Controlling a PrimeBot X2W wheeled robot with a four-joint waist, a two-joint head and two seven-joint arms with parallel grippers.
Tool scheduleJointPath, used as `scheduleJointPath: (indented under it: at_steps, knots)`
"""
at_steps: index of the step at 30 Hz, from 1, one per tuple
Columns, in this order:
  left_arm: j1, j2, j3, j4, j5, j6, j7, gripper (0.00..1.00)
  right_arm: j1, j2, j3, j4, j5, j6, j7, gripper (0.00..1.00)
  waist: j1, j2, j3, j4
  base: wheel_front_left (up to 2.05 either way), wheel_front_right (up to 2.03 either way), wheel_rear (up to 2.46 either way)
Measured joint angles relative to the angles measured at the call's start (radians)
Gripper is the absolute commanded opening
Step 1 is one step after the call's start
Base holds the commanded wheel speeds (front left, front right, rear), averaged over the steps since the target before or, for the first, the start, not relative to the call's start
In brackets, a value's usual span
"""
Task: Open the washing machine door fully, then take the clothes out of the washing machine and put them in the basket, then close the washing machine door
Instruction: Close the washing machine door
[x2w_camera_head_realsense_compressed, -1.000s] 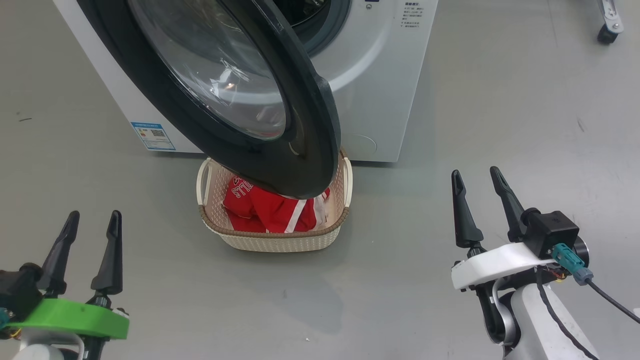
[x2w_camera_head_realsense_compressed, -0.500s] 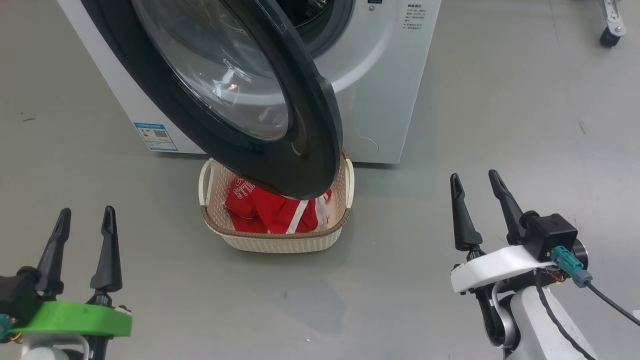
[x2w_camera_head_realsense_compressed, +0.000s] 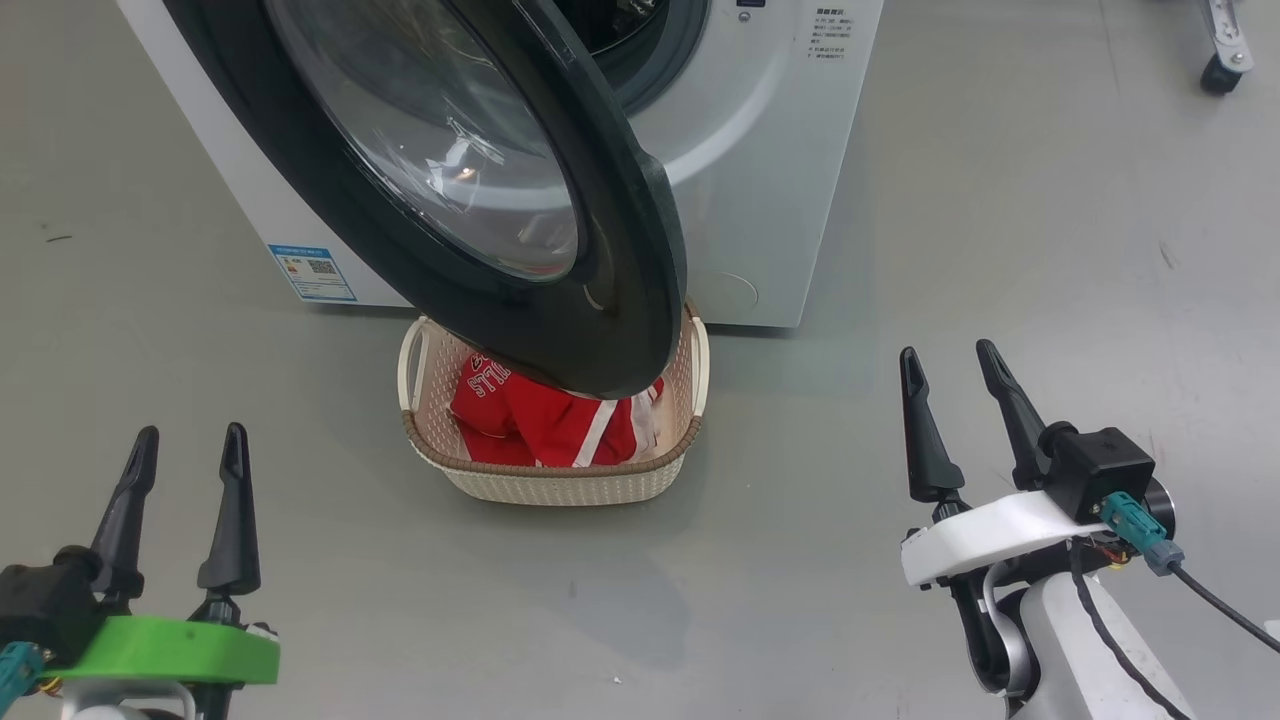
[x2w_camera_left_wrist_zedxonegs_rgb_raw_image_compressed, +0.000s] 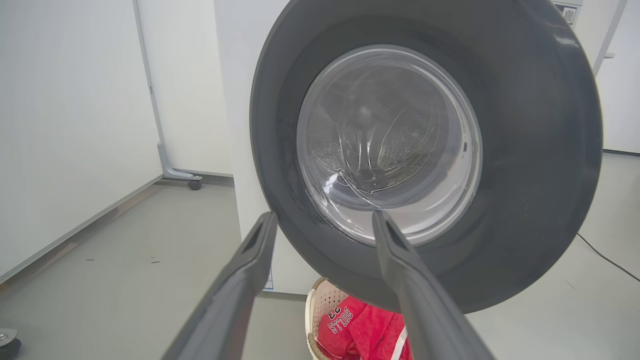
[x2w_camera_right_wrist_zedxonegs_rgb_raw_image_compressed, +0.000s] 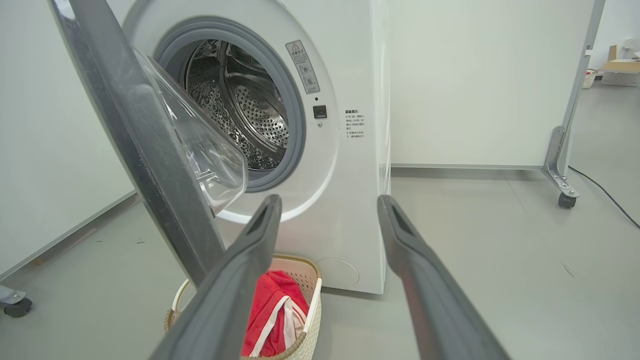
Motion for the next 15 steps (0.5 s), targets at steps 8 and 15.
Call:
scheduleJointPath:
  at_steps: [8, 15]
  knots:
    - [0.002, -0.016, 0.007, 0.0, 0.018, -0.015, 0.0, 1.0, 0.0, 0.0, 0.002, -0.001, 0.0, 0.0, 0.0, 1.0, 0.0, 0.0, 0.003, 0.001, 0.0, 0.0, 0.0]
    - [0.005, -0.029, 0.011, -0.002, 0.041, -0.023, 0.0, 1.0, -0.001, -0.001, 0.017, -0.031, -0.047, 0.01, 0.0, 0.0, 0.0, 0.0, 0.01, 0.002, 0.0, 0.0, 0.0]
